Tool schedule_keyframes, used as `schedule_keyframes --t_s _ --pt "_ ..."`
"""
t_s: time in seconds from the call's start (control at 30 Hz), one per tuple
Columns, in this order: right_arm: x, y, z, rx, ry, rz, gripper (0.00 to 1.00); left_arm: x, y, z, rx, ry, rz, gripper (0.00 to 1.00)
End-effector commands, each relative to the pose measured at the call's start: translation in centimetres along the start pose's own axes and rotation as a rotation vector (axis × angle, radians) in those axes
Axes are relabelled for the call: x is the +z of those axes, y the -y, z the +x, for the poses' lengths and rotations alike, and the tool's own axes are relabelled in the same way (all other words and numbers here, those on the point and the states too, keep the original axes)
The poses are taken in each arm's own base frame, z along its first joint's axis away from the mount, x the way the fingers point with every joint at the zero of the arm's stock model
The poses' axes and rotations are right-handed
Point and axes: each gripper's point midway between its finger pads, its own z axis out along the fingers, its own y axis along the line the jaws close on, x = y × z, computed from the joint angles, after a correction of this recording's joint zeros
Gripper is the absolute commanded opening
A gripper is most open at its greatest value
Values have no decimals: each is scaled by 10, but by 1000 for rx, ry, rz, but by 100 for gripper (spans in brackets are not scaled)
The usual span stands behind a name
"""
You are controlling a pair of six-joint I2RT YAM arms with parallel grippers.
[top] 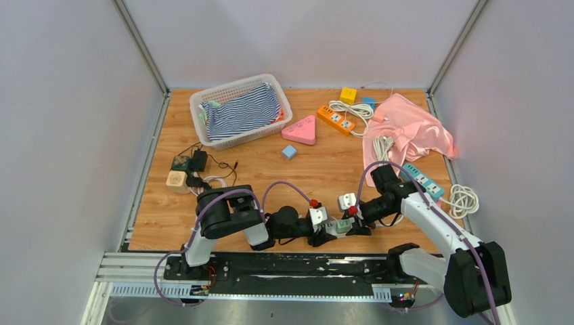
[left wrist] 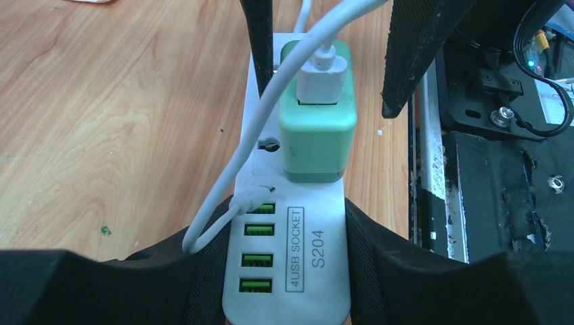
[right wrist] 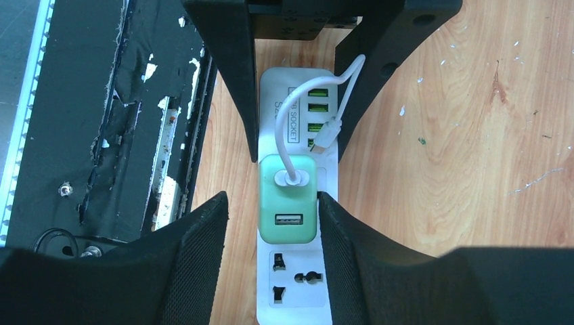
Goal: Pull the plug off the socket
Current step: Remove the plug from the socket.
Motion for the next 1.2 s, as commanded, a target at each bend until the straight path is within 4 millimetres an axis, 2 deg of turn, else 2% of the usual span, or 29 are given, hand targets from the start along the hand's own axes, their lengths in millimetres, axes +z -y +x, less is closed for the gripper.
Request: schedule_keyframes --t_s 0.0,0.4,0.73,0.8,0.97,1.17 --pt "5 -7 2 16 -2 -26 52 2 -7 5 -12 -13 -29 0" --pt "6 -10 2 31 3 -40 38 3 -9 6 -14 -20 -49 0" --pt "7 -18 -3 25 27 -80 12 3 -9 6 -16 -22 -50 0" --pt "8 -23 -7 23 46 -102 1 3 -9 5 -17 -19 -48 0" --pt "7 -26 -9 36 49 -122 0 3 -9 6 -14 -20 -47 0" --pt "3 1 -17 182 38 -43 0 3 -7 5 -7 -17 -38 0"
